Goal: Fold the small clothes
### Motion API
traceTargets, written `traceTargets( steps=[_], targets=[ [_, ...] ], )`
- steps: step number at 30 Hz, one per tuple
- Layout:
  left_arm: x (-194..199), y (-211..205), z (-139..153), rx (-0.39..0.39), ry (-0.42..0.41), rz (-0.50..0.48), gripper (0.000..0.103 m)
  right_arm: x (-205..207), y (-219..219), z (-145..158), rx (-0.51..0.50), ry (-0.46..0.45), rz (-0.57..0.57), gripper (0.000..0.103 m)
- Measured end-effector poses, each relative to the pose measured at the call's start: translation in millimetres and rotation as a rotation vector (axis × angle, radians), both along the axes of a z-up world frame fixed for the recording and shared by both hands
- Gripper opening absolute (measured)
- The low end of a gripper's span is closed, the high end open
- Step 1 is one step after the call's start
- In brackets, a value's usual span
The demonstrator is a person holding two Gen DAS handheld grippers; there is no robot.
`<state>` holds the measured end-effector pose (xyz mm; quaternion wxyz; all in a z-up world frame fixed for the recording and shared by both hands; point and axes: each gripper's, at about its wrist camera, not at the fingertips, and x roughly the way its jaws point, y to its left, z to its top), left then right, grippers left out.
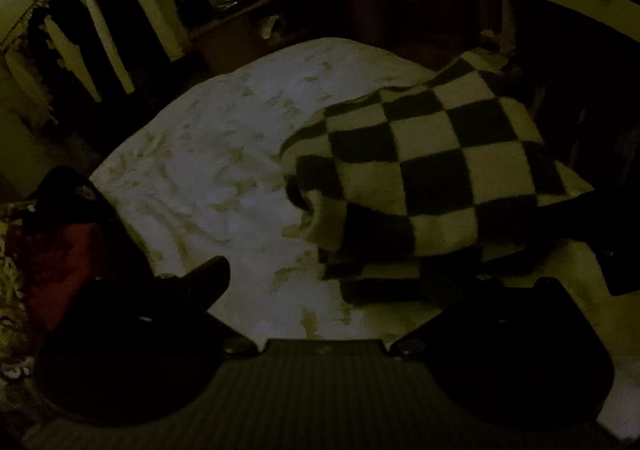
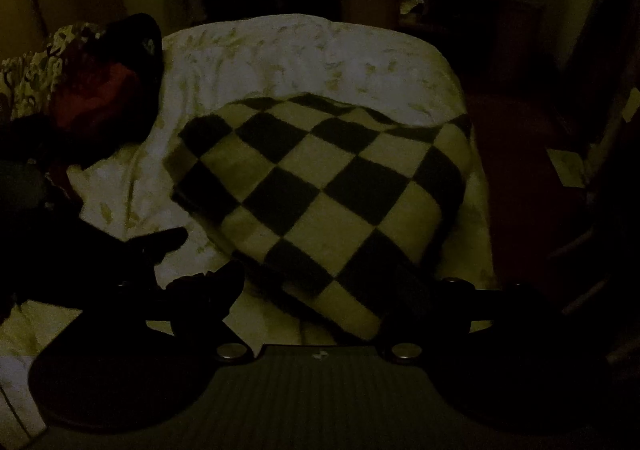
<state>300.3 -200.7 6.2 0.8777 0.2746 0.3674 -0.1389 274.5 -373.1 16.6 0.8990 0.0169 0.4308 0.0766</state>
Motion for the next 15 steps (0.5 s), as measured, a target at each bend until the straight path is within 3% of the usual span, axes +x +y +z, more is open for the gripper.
traceTargets(
  steps=[7, 15],
  targets=[
    [-0.5, -2.1, 1.1, -0.003, 0.004, -0.018, 0.103, 2.1, 3.6, -3.7, -0.024, 0.004, 0.013, 0.103],
    [-2.5, 1.3, 4.5, -0.059, 0.023, -0.045, 0.103, 3.7, 5.4, -3.0, -0.056, 0.011, 0.020, 0.103]
  ],
)
